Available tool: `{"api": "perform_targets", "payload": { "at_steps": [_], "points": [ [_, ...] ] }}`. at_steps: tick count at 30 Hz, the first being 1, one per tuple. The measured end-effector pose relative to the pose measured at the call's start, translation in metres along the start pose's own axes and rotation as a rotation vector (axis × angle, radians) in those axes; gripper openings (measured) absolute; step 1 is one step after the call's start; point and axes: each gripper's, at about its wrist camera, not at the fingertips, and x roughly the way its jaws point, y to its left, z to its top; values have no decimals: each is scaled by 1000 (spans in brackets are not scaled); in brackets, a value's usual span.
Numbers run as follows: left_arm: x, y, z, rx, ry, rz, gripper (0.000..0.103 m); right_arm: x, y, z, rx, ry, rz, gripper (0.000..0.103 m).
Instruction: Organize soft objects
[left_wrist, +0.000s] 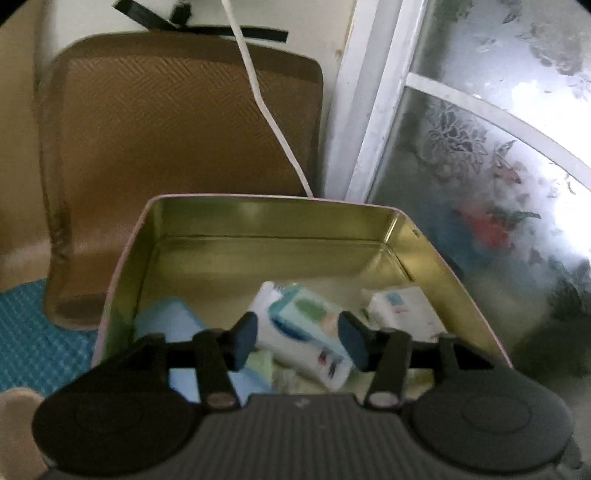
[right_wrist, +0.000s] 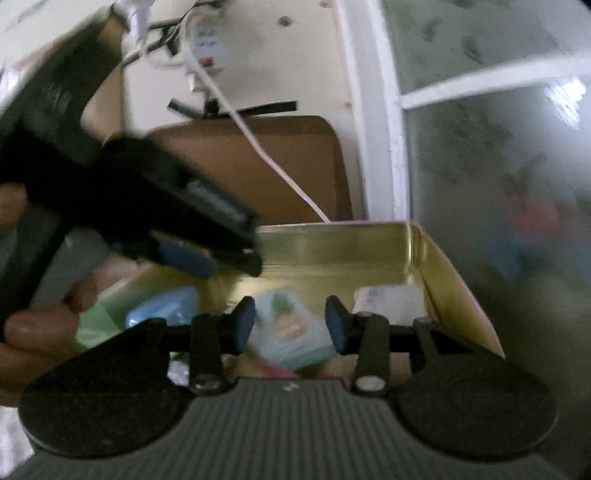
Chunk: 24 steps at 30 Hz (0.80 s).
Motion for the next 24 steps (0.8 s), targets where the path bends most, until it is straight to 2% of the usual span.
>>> {"api": "perform_targets", "payload": {
  "at_steps": [3,7,13,15,18,19,21,24],
  "points": [
    [-22,1,-13,65,-39,80,64,-45,-17,-10,159,-60,84,45],
    [-61,-1,-32,76,-61,101,74,-90,-17,-24,242,-122,82,46],
    [-120,-14,-59,145,-123,162,97,-116,4,-24,244,-100,74,48],
    [-139,-17,-68,172,-158,190,103,-121,8,-21,271,-84,79,54],
    [-167,-18,-83,189,-181,207,103,-134,14,-22,327,-55,96,65],
    [-175,-17,-90,187,-180,209,103,-139,16,-22,339,-44,96,68],
    [-186,-15,-99,186,-159,221,103,-149,22,-24,366,-20,93,82],
    [-198,-14,-117,208,-139,265,103,-162,28,-29,397,15,102,89]
  ]
}}
